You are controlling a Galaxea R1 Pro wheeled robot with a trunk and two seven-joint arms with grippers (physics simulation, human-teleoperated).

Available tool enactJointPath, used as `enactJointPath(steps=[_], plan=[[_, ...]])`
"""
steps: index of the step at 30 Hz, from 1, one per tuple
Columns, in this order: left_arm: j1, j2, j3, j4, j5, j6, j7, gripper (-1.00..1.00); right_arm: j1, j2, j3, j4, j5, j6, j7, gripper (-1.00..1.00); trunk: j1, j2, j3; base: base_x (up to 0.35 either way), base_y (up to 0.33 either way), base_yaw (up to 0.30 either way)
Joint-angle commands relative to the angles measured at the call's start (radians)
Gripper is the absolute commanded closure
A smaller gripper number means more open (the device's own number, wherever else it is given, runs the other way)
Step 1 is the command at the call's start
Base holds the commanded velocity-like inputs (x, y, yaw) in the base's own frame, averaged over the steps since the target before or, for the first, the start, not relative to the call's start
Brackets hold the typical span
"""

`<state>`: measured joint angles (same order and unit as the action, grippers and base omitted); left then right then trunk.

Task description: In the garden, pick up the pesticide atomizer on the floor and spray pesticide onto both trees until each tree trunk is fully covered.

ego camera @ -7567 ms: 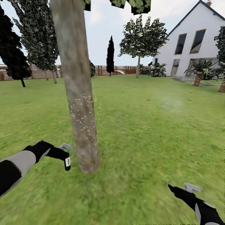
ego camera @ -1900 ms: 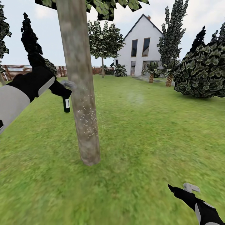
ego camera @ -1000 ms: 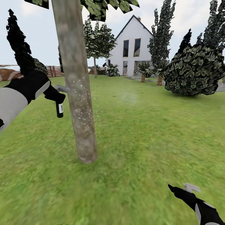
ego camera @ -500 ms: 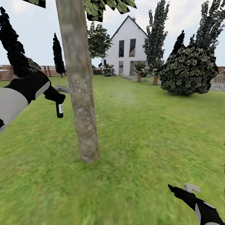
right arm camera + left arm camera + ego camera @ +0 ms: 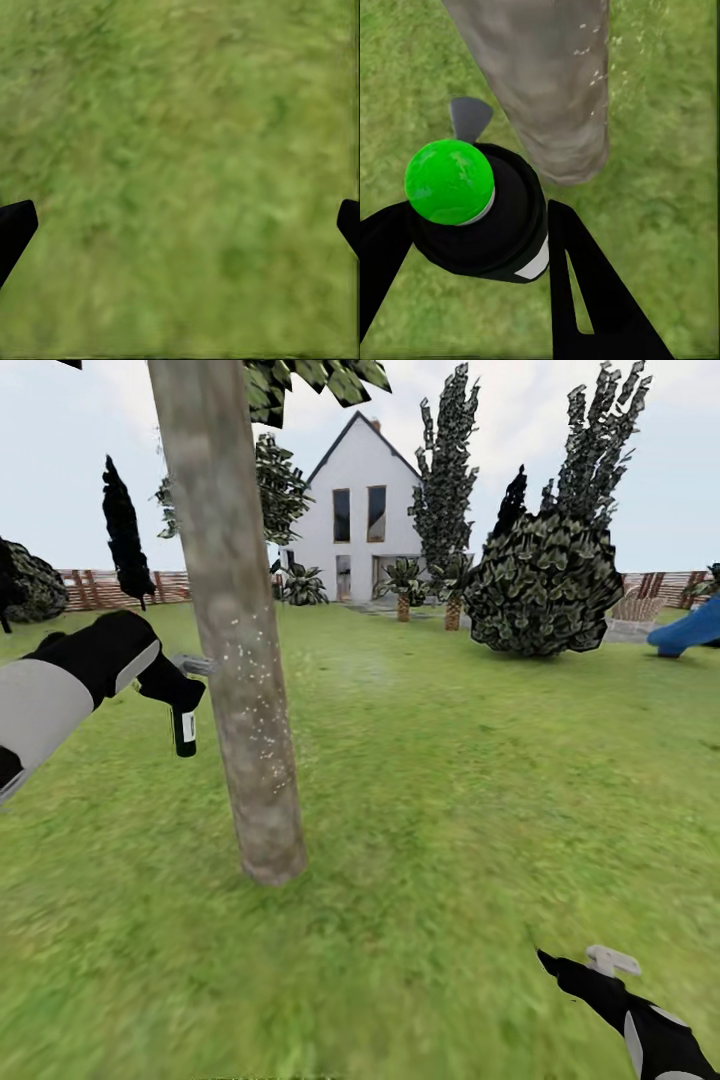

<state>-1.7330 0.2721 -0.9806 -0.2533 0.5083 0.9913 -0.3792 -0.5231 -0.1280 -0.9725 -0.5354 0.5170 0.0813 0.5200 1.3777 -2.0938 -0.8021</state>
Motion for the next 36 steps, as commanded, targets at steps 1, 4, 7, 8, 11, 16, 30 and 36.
enactJointPath(steps=[1,4,7,8,11,16,30,36], plan=[[0.013,0.0,0.0,0.001,-0.001,0.0,0.0,1.0,0.0,0.0,0.0,0.0,0.0,0.0,0.0,-1.0,0.0,0.0,0.0,-0.19,0.27,-0.26],[0.037,0.001,0.0,0.003,-0.001,0.0,0.0,1.0,0.0,0.0,0.0,0.0,0.0,0.0,0.0,-1.0,0.0,0.0,0.0,-0.192,0.269,-0.248],[0.052,0.001,0.0,0.003,-0.001,-0.006,0.0,1.0,0.0,0.0,0.0,0.0,0.0,0.0,0.0,-1.0,0.0,0.0,0.0,-0.188,0.256,-0.19],[0.066,0.001,0.0,0.003,-0.001,-0.012,0.0,1.0,0.0,0.0,0.001,0.0,0.0,0.0,0.0,-1.0,0.0,0.0,0.0,-0.086,0.102,-0.083],[0.084,0.001,0.0,0.003,-0.002,-0.019,0.0,1.0,0.0,0.0,0.0,0.0,0.0,0.0,0.0,-1.0,0.0,0.0,0.0,-0.03,0.035,-0.029],[0.15,0.009,0.002,0.005,-0.002,-0.076,0.001,1.0,0.0,0.001,0.0,0.0,0.0,0.0,0.0,-1.0,0.0,0.0,0.0,-0.002,0.002,-0.002],[0.291,0.03,0.002,0.021,0.002,-0.201,0.002,1.0,0.0,0.001,0.001,0.0,0.0,0.0,0.0,-1.0,0.0,0.0,0.0,0.0,0.0,0.0],[0.342,0.022,0.002,0.022,0.002,-0.232,0.002,1.0,0.0,0.001,0.001,0.0,0.0,0.0,-0.001,-1.0,0.0,0.0,0.0,0.0,0.0,0.0]])
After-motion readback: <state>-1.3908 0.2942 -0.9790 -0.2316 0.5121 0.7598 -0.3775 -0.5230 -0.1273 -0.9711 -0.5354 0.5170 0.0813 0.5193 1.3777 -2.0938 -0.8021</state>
